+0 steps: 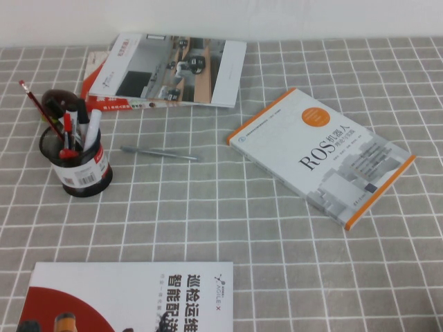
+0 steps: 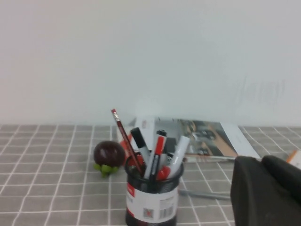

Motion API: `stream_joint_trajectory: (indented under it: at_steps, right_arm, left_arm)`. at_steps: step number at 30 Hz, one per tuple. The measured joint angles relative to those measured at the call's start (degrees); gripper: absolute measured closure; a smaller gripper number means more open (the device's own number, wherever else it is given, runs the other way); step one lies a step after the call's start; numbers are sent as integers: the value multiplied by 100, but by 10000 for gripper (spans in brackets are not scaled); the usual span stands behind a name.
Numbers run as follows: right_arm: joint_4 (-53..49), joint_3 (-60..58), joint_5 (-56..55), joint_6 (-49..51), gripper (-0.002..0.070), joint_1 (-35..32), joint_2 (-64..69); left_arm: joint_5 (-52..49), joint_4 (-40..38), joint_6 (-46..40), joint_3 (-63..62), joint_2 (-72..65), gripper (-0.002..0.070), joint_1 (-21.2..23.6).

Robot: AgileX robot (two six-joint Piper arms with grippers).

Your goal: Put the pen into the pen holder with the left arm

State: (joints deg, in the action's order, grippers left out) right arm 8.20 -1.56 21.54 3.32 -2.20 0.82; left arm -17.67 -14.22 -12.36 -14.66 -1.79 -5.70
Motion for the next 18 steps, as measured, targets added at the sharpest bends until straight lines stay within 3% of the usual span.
stream_joint_trajectory:
  at_steps: [10,18]
  right_arm:
    - [0,0,0,0,691,0,0]
    - [0,0,0,0,691,0,0]
  left_arm:
    - [1101,311,50,1399,245,675,0]
    - [439,516,258,1603,245,676,0]
